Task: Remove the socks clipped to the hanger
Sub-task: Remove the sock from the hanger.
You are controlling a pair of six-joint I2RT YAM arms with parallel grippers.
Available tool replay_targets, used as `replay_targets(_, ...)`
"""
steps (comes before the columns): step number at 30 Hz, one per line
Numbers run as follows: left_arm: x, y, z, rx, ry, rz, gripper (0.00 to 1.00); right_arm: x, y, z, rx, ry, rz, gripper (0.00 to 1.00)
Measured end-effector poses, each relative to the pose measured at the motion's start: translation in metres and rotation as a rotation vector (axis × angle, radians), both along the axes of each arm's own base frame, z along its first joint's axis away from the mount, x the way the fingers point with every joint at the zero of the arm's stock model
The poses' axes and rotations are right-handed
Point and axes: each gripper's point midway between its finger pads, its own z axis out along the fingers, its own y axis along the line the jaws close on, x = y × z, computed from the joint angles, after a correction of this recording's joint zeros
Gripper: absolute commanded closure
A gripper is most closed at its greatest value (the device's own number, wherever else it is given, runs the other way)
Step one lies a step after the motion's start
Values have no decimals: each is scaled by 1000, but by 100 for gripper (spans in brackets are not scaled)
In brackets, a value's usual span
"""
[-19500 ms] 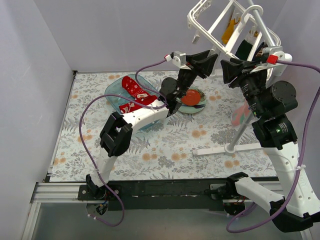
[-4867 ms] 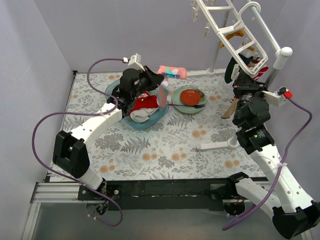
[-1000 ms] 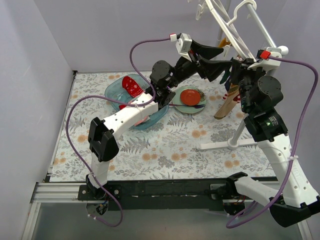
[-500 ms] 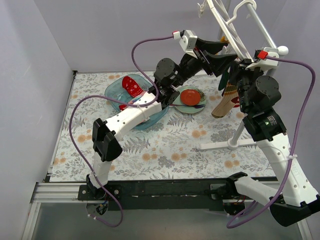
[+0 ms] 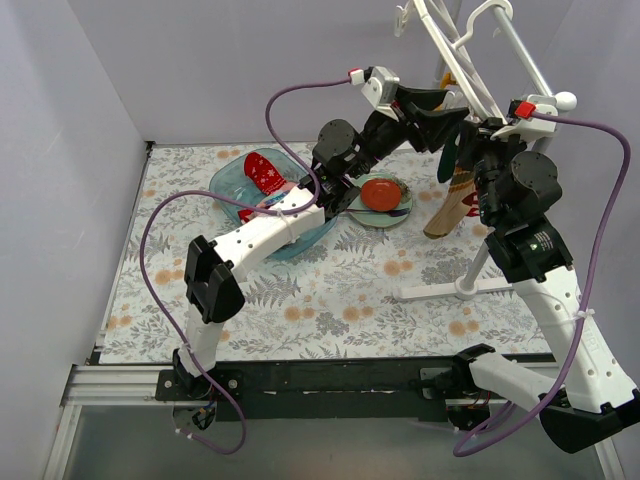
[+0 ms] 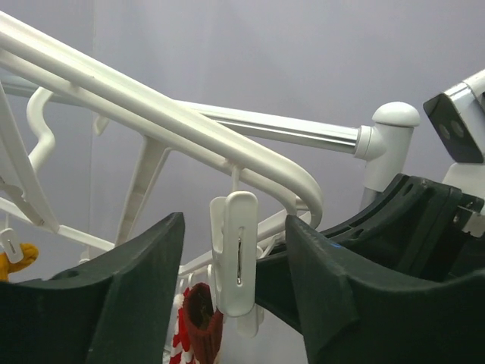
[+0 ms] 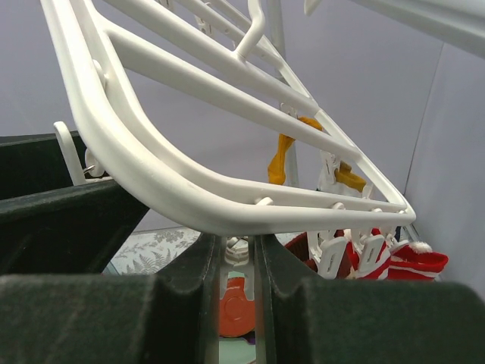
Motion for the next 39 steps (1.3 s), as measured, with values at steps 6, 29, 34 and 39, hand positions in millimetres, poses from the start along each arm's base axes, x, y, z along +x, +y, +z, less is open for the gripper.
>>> replay_targets(6, 1, 3, 5, -19, -9, 11, 96, 0, 0, -1, -1, 2, 0, 98)
replay_targets(29, 62, 38, -6, -119, 255, 141, 100, -48, -12, -34, -8, -90, 43, 32)
replay_targets(34, 68, 40, -16, -97, 282, 142, 100, -59, -30, -47, 5, -90, -22, 29)
replay_targets(39, 66, 38, -30, -61, 311, 133, 100, -74, -40, -53, 18, -105, -39, 26)
